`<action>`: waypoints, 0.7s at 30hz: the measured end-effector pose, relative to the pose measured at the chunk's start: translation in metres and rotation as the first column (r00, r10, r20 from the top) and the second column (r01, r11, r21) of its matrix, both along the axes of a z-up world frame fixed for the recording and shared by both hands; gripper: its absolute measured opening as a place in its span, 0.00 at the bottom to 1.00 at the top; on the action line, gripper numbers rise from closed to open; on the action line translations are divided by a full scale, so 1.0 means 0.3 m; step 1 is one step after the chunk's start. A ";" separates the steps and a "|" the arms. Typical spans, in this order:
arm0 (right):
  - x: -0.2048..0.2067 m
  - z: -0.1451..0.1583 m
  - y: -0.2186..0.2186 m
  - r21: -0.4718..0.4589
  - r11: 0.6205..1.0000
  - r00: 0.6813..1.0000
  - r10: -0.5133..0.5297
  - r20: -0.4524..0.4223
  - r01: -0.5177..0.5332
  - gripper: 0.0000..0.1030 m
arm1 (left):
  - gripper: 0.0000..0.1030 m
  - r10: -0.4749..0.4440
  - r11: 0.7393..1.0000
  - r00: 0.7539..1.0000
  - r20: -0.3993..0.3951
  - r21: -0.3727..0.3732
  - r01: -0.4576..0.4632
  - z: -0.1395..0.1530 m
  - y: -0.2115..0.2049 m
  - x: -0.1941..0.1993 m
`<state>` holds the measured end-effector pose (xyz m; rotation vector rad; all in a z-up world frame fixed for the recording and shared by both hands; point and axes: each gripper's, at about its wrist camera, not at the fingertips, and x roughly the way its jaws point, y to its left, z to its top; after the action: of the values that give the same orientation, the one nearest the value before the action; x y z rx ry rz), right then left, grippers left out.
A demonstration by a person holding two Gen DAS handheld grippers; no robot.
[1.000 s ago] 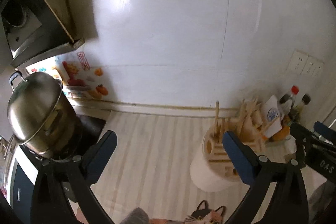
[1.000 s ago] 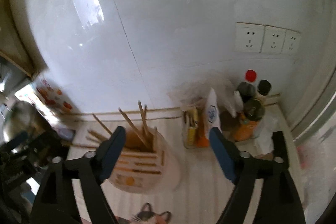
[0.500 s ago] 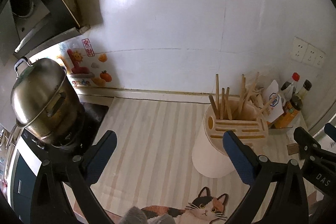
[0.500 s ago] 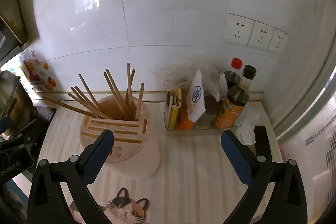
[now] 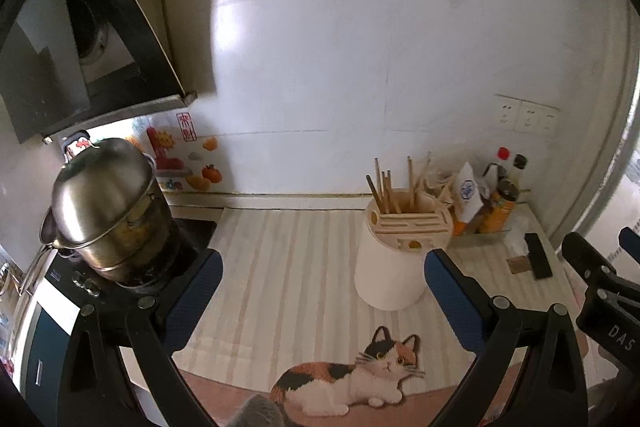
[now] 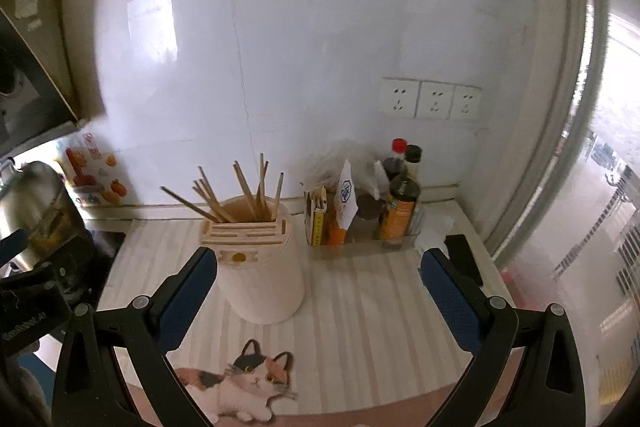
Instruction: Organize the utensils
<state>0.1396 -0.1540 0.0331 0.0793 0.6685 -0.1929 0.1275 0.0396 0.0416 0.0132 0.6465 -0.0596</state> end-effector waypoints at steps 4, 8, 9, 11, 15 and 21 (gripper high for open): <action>-0.135 0.062 0.021 -0.008 1.000 0.999 -0.025 0.037 0.025 1.00 | 1.00 -0.026 1.000 1.000 0.017 -0.007 0.026 0.040 0.024 -0.103; -0.255 0.115 0.040 -0.011 0.999 0.997 -0.041 0.062 0.042 1.00 | 1.00 -0.029 0.999 0.999 0.018 -0.013 0.029 0.059 0.033 -0.164; -0.276 0.123 0.044 -0.010 0.999 0.997 -0.041 0.062 0.042 1.00 | 1.00 -0.027 1.000 1.000 0.015 -0.016 0.027 0.060 0.034 -0.176; -0.309 0.136 0.047 -0.005 0.999 0.998 -0.035 0.060 0.035 1.00 | 1.00 -0.025 1.000 1.000 0.011 -0.009 0.025 0.063 0.031 -0.190; -0.339 0.153 0.054 -0.011 1.000 0.998 -0.020 0.058 0.020 1.00 | 1.00 -0.014 1.000 1.000 -0.008 0.004 0.014 0.066 0.019 -0.199; -0.316 0.159 0.028 0.004 1.000 0.999 -0.005 0.036 0.005 1.00 | 1.00 0.010 1.000 0.998 -0.066 -0.007 -0.010 0.064 -0.003 -0.175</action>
<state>0.0449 -0.1455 0.0810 0.0876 0.6330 -0.1945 0.0750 0.0387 0.0608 0.0012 0.7128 -0.0530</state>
